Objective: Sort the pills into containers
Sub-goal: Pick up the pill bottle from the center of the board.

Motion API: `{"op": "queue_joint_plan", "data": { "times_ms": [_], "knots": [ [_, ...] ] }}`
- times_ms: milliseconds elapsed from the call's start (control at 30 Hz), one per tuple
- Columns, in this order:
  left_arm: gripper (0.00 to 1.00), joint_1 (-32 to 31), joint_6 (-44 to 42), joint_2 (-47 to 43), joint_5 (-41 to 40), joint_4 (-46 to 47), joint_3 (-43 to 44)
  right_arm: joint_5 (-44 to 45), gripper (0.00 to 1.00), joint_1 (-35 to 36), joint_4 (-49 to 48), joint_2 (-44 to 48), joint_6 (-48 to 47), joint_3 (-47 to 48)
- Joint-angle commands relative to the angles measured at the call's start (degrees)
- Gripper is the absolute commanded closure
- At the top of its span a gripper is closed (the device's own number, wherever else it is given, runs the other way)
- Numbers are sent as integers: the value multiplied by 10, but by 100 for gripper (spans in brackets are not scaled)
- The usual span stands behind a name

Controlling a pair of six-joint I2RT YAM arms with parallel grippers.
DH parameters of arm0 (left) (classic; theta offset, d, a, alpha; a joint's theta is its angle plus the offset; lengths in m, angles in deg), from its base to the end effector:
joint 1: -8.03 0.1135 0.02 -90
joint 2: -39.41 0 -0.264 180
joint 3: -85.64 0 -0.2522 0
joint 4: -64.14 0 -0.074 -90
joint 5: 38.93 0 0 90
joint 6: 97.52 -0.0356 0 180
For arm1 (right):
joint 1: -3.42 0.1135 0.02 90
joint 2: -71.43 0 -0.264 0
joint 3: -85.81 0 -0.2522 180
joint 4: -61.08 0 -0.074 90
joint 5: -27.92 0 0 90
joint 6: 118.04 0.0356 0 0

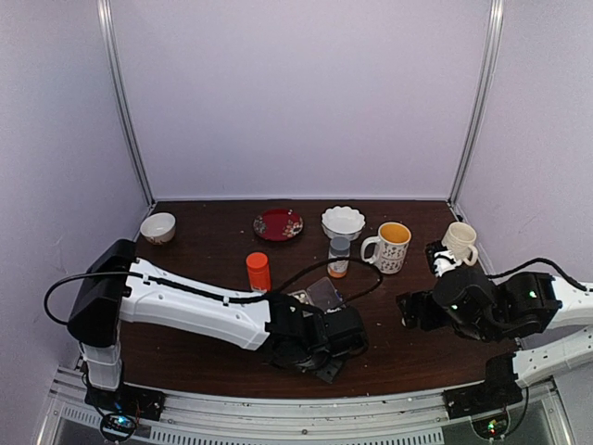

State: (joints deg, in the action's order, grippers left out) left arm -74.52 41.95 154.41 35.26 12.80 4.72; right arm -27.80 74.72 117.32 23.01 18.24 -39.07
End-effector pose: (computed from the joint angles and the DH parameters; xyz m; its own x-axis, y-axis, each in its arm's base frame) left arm 0.0635 -0.4112 0.1837 -0.7925 0.4201 -0.4422 0.5202 0.8440 -0.1305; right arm 0.0711 0.1474 0.2617 -0.6496 -0.0564 -0.7582 -0.2836 0.9432 0.1728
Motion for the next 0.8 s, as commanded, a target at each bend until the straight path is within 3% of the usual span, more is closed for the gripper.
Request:
{"op": "queue_joint_plan", "data": {
  "times_ms": [0,133,400,533,600,767],
  "knots": [
    [52,0,-3,11,-18,-6,27,-1,9,-3,-3,13,-4,11],
    [50,0,-8,26,-31,-32,51,-5,9,-3,-4,21,-4,10],
    [60,-1,-10,33,-40,-49,61,-9,9,-3,-3,30,-1,7],
    [44,-4,-13,35,-36,-50,62,-13,9,-3,-4,28,-2,6],
    [42,-6,-14,37,-34,-50,63,-14,9,-4,-5,26,-3,5],
    [57,-6,-12,43,-33,-50,66,-20,9,-3,-10,22,-3,5]
  ]
}}
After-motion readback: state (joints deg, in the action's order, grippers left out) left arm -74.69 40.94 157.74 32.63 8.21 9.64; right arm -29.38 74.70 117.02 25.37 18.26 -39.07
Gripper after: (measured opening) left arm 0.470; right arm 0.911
